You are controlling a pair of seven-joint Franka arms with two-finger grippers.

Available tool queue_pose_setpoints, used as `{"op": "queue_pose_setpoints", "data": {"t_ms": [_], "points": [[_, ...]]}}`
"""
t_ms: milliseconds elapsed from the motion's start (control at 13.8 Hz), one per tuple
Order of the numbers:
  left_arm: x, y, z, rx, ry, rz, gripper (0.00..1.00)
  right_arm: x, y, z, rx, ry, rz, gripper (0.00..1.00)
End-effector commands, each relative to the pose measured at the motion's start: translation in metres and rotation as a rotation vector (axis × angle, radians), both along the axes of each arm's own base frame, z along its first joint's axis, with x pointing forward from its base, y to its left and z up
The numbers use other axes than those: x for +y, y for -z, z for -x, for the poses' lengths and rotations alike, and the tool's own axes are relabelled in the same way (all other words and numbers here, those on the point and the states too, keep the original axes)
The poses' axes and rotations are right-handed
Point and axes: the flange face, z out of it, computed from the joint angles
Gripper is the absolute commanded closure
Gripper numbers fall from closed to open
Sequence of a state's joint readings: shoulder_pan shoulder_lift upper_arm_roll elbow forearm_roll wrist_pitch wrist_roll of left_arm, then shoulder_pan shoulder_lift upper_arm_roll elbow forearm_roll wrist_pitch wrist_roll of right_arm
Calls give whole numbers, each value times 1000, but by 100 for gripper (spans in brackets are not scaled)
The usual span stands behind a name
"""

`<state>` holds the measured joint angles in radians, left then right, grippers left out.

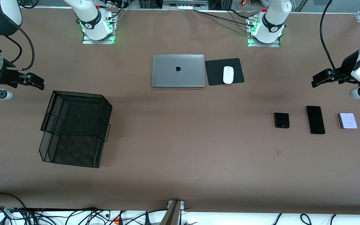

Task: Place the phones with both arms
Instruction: 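Reach the left gripper down to the small black flip phone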

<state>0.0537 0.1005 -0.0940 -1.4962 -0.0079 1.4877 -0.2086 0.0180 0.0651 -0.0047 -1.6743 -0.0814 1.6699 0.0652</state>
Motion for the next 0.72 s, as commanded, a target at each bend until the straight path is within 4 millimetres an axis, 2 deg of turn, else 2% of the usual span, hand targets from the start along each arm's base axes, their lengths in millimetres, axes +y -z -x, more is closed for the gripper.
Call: {"op": "queue_pose_setpoints", "data": {"t_ms": [0,217,361,578,650], "points": [[2,-4,-2,5,9,-10,0,2,-7,2,-7,-9,-7,0],[3,-2,-3,8,4,-10,0,0,-14,3,-20,-5,-13,0],[8,18,-5,59,-4,-6,0,0,-16,4,-23,-6,-13,0],[26,85,-22,206,-25,-5,0,0,-15,4,-19,-29,-15,0],[31,121,-32,260,-29,-5,0,-2,-15,4,-17,-38,-15,0]]}}
